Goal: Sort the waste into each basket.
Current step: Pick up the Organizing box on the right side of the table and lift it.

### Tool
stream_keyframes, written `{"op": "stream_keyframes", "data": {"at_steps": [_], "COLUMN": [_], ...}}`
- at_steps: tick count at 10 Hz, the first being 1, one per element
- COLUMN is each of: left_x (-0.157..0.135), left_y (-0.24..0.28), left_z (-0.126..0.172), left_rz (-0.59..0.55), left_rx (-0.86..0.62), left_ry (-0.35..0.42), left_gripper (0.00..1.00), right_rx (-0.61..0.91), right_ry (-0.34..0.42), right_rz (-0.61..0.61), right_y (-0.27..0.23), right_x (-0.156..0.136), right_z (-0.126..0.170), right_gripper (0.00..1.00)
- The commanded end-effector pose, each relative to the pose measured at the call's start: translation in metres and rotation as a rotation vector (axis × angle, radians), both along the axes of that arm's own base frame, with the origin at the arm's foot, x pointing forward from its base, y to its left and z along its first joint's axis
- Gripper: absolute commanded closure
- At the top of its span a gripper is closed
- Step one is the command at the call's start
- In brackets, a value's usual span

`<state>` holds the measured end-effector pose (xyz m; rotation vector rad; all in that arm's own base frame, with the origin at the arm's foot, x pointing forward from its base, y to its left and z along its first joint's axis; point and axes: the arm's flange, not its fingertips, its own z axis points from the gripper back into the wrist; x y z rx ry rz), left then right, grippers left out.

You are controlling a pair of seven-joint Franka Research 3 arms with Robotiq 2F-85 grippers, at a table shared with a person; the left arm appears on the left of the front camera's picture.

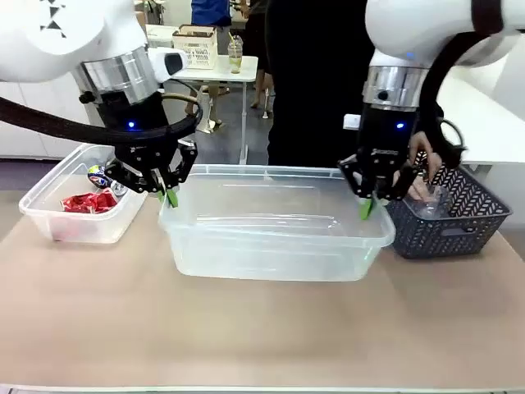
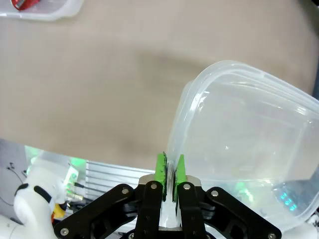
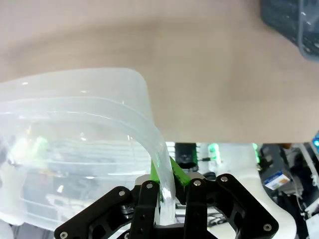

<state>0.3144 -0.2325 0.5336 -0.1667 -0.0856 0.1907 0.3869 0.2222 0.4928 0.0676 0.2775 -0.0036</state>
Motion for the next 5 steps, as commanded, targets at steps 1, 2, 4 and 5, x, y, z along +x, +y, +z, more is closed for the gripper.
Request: {"op": "stream_keyframes", "data": {"at_steps": [1, 2, 4, 5], "left_x": [-0.010, -0.010, -0.010, -0.010], "left_y": [-0.008, -0.008, -0.008, -0.008], "left_z": [0.002, 0.002, 0.002, 0.002], "left_rz": [-0.006, -0.006, -0.006, -0.006], "left_rx": [-0.008, -0.008, -0.008, -0.008], "left_ry": [0.011, 0.011, 0.011, 0.011], "left_gripper": [1.00, 1.00, 1.00, 1.00], "right_rx": [0.008, 0.000, 0.000, 0.000], "right_ry": [-0.006, 0.000, 0.000, 0.000], "right_rz": [-0.066, 0.000, 0.000, 0.000], "right_y": [-0.033, 0.000, 0.000, 0.000], "right_x": [-0.004, 0.000, 0.000, 0.000], "right_z": [-0.011, 0.000, 0.000, 0.000], "right_gripper": [1.00, 1.00, 1.00, 1.00]}}
